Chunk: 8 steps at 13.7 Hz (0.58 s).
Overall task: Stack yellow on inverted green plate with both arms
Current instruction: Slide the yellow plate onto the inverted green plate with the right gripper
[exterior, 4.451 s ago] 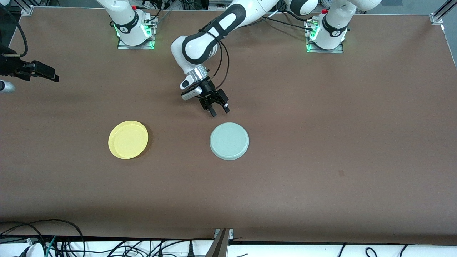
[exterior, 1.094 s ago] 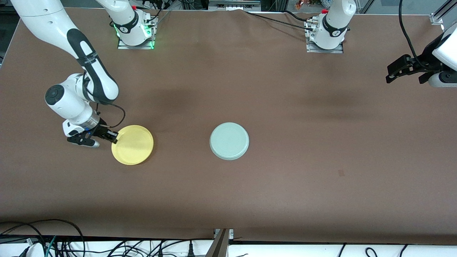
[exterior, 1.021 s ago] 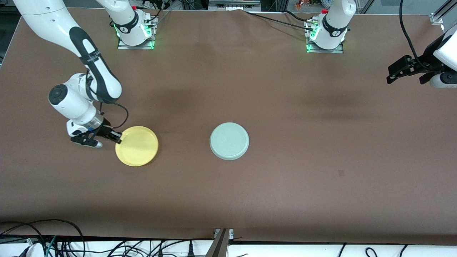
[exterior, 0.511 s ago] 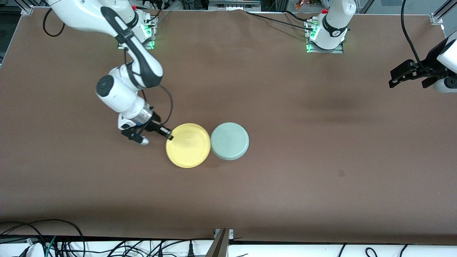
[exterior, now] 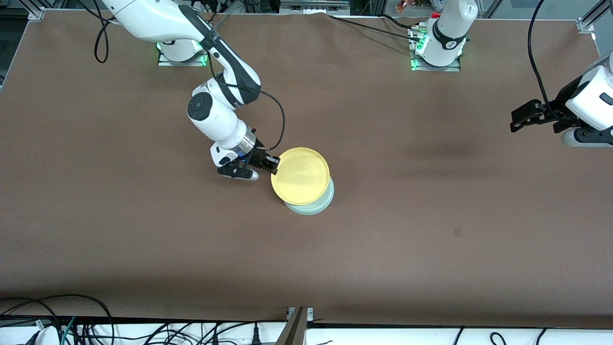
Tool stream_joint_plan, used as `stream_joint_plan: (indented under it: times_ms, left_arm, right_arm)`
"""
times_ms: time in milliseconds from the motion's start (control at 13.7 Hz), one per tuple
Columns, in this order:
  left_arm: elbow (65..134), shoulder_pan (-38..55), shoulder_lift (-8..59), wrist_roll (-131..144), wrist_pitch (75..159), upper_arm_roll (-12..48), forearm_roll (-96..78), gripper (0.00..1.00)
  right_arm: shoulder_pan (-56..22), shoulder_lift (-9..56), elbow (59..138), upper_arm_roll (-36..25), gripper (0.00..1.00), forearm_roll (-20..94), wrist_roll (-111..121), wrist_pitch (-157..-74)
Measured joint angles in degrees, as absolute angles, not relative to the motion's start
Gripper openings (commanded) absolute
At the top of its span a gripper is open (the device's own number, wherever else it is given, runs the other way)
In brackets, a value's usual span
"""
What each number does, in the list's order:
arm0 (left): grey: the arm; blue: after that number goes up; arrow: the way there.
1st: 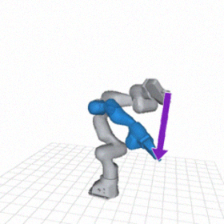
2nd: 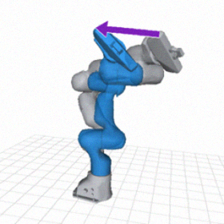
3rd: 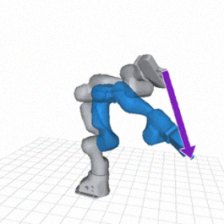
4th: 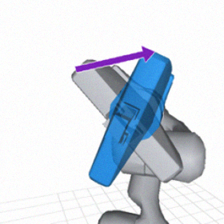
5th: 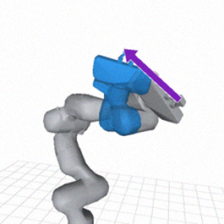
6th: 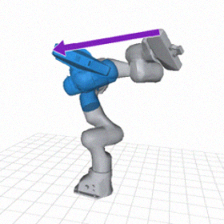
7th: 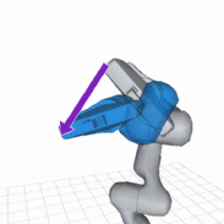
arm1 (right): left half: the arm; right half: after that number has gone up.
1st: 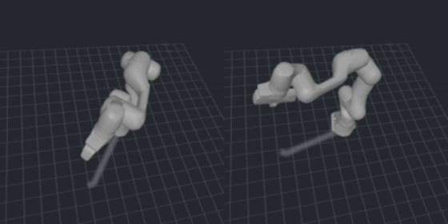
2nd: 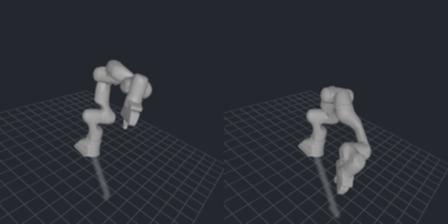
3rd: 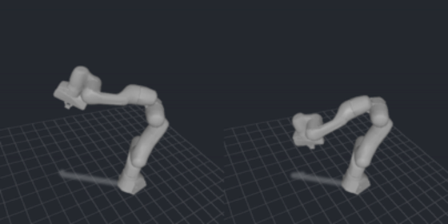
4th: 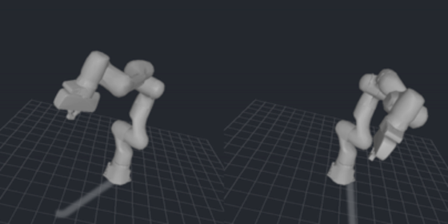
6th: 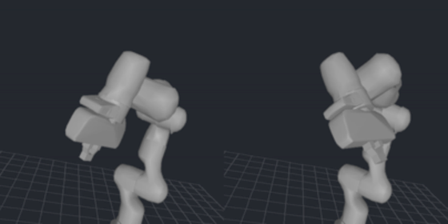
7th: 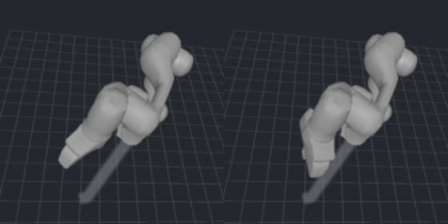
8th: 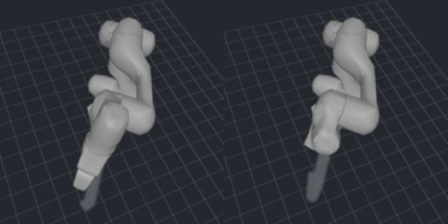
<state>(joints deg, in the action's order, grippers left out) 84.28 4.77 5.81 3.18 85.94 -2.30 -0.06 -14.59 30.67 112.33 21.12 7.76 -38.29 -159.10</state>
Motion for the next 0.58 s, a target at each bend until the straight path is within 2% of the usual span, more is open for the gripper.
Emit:
stream_joint_plan:
  times_ms: [511,584]
  left_arm:
    - [83.98,4.86,6.07,3.18,85.94,-2.13,-0.06,1.00]
    - [83.97,4.86,6.11,3.18,85.94,-2.13,-0.06,1.00]
  right_arm:
    - [-16.04,37.43,112.09,20.16,0.00,2.93,-38.27,-168.86]
    - [-16.25,38.14,111.83,20.15,0.99,2.93,-38.27,-169.63]
